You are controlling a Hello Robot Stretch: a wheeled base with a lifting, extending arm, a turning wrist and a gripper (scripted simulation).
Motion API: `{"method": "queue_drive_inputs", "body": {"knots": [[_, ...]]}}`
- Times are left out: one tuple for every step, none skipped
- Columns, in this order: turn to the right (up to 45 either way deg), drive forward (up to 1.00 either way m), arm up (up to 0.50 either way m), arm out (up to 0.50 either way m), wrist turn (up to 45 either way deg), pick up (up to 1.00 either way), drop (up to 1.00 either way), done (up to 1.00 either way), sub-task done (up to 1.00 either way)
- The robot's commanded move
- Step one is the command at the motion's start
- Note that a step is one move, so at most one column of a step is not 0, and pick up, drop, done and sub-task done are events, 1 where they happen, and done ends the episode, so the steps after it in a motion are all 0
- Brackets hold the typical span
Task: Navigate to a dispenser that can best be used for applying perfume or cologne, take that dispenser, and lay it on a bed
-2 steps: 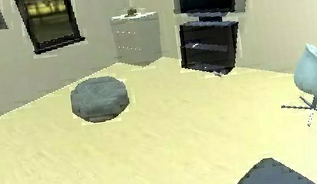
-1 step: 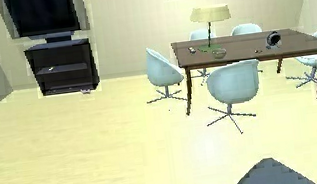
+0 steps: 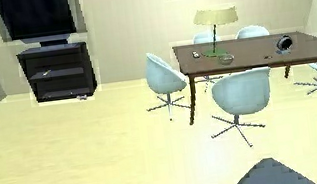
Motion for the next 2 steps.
{"method": "queue_drive_inputs", "body": {"knots": [[-45.0, 0.00, 0.00, 0.00, 0.0, 0.00, 0.00, 0.00, 0.00], [-42.0, 0.00, 0.00, 0.00, 0.0, 0.00, 0.00, 0.00, 0.00]]}}
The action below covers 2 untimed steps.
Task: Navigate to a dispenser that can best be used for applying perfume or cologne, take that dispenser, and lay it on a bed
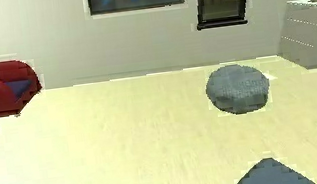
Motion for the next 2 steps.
{"method": "queue_drive_inputs", "body": {"knots": [[-3.0, 0.00, 0.00, 0.00, 0.0, 0.00, 0.00, 0.00, 0.00], [0.0, 0.80, 0.00, 0.00, 0.0, 0.00, 0.00, 0.00, 0.00]]}}
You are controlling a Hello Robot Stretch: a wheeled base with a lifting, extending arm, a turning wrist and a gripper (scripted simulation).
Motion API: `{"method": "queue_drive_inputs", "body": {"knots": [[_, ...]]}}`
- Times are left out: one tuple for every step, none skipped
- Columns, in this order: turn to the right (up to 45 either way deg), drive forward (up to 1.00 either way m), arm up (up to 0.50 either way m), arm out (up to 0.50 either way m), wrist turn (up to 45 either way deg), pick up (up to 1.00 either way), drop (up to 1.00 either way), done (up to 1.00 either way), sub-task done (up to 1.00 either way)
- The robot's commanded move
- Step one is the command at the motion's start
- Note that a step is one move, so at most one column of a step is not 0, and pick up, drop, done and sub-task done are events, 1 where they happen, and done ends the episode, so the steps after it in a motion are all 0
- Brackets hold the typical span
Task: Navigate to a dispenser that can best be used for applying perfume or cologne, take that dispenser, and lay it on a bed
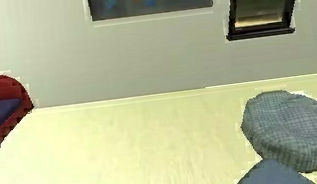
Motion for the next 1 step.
{"method": "queue_drive_inputs", "body": {"knots": [[-33.0, 0.00, 0.00, 0.00, 0.0, 0.00, 0.00, 0.00, 0.00]]}}
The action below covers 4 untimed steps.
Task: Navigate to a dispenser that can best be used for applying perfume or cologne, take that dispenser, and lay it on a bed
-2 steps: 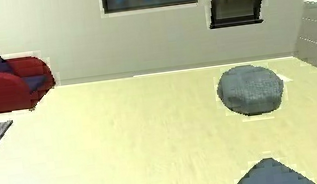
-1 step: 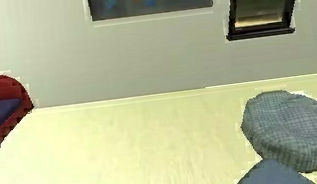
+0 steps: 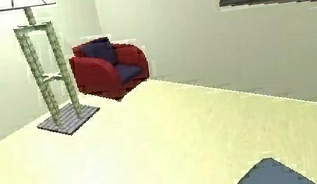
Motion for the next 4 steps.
{"method": "queue_drive_inputs", "body": {"knots": [[0.0, 0.15, 0.00, 0.00, 0.0, 0.00, 0.00, 0.00, 0.00], [-12.0, 0.00, 0.00, 0.00, 0.0, 0.00, 0.00, 0.00, 0.00], [0.0, 0.35, 0.00, 0.00, 0.0, 0.00, 0.00, 0.00, 0.00], [-39.0, 0.00, 0.00, 0.00, 0.0, 0.00, 0.00, 0.00, 0.00]]}}
